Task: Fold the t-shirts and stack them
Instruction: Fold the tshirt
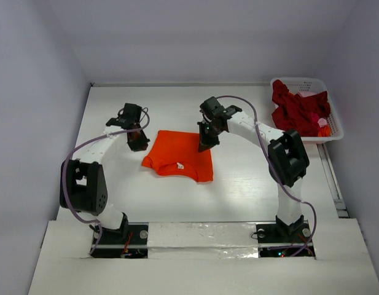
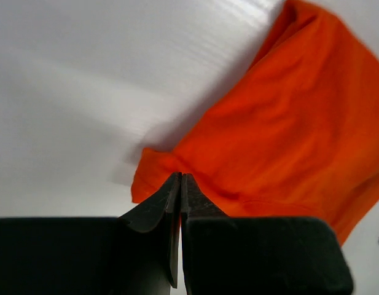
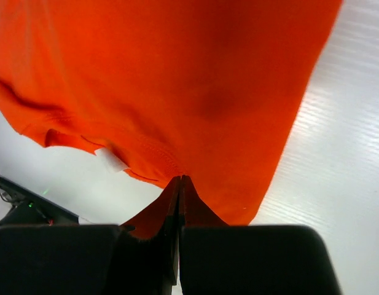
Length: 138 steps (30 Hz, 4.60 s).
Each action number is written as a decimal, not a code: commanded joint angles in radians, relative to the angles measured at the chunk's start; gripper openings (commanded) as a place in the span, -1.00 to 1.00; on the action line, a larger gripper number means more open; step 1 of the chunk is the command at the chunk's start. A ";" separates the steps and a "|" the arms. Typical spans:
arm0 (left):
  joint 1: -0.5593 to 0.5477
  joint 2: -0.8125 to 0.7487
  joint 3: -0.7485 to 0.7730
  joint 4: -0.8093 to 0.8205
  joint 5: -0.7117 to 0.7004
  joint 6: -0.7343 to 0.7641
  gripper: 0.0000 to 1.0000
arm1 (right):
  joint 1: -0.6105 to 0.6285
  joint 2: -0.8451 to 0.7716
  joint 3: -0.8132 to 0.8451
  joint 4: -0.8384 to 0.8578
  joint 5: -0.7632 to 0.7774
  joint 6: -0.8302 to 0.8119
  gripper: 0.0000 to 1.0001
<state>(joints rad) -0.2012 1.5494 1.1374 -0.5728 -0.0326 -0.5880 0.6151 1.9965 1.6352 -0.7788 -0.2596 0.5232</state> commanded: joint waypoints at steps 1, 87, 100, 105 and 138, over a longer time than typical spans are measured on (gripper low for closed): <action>0.000 -0.100 -0.063 0.033 -0.027 -0.021 -1.00 | -0.023 -0.044 -0.006 0.079 -0.001 0.018 -1.00; -0.027 -0.327 -0.844 1.775 -0.507 0.671 0.98 | -0.480 -0.875 -1.235 1.771 0.772 -0.445 0.99; 0.009 -0.152 -0.910 2.090 -0.434 0.692 0.98 | -0.540 -0.731 -1.173 1.825 0.746 -0.440 0.99; 0.009 -0.152 -0.946 2.154 -0.432 0.679 0.98 | -0.558 -0.751 -1.196 1.845 0.726 -0.428 1.00; 0.043 -0.143 -0.865 2.021 -0.465 0.620 0.98 | -0.580 -0.772 -1.169 1.742 0.948 -0.288 0.99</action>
<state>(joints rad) -0.1741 1.4101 0.1841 1.2877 -0.5274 0.0574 0.0505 1.2442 0.4332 0.9455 0.6060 0.1879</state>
